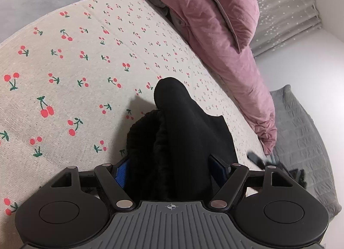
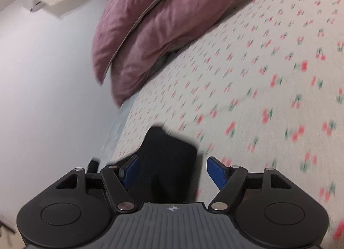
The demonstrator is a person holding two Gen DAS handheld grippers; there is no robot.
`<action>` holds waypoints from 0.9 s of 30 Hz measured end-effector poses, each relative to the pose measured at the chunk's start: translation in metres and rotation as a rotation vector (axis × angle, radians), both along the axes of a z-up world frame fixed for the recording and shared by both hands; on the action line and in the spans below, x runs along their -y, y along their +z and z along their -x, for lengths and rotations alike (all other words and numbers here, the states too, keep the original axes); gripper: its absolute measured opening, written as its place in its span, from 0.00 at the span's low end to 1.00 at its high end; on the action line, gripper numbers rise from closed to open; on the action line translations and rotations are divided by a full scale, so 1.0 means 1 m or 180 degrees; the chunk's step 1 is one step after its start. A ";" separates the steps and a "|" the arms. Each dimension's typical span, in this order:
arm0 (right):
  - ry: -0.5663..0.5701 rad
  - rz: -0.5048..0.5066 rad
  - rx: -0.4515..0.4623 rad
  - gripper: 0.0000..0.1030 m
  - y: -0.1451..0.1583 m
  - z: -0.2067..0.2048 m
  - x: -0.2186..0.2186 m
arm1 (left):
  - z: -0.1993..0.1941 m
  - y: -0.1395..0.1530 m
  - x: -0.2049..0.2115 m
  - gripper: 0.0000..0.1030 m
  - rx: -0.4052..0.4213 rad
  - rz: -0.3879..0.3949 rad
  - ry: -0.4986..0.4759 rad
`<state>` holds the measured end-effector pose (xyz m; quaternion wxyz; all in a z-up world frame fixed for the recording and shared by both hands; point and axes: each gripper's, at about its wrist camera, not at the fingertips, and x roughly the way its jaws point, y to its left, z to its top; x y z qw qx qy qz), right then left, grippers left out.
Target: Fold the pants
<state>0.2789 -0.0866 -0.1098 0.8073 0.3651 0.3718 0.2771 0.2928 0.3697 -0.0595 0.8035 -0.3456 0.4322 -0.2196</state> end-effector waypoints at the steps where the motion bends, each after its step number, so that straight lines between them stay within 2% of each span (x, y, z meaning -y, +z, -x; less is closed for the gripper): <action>1: 0.0095 -0.0023 -0.0030 0.70 -0.001 0.006 -0.006 | 0.001 0.000 0.002 0.73 0.0025 -0.0004 0.0012; 4: 0.0295 0.0058 -0.0073 0.67 -0.007 0.021 -0.026 | 0.004 0.000 0.006 0.73 0.0104 -0.0026 0.0065; 5: 0.0298 0.0171 -0.0001 0.61 -0.007 0.024 -0.034 | 0.005 0.000 0.007 0.73 0.0118 -0.0031 0.0095; 6: 0.0287 0.0314 0.0085 0.48 -0.005 0.027 -0.042 | 0.007 0.000 0.009 0.69 0.0123 -0.0037 0.0141; 7: 0.0279 0.0375 0.0108 0.42 -0.004 0.028 -0.047 | 0.009 0.000 0.009 0.60 0.0102 -0.0003 0.0199; 9: 0.0186 0.0271 0.0071 0.24 0.002 0.028 -0.043 | 0.014 0.000 0.011 0.45 0.0038 0.0173 0.0331; 12: 0.0136 0.0045 0.0116 0.21 0.018 0.032 -0.022 | 0.023 0.013 0.024 0.39 0.0091 0.0034 0.0401; 15: 0.0038 0.0177 0.0264 0.22 0.039 0.041 0.005 | 0.027 0.019 0.050 0.37 0.0042 0.0100 0.0329; 20: -0.0216 0.0332 0.0191 0.22 0.049 0.052 0.086 | 0.016 0.020 0.130 0.37 0.0045 0.0055 0.0079; 27: -0.0763 0.0322 0.0084 0.22 0.045 0.078 0.195 | -0.003 0.018 0.250 0.37 0.0086 0.0075 -0.0293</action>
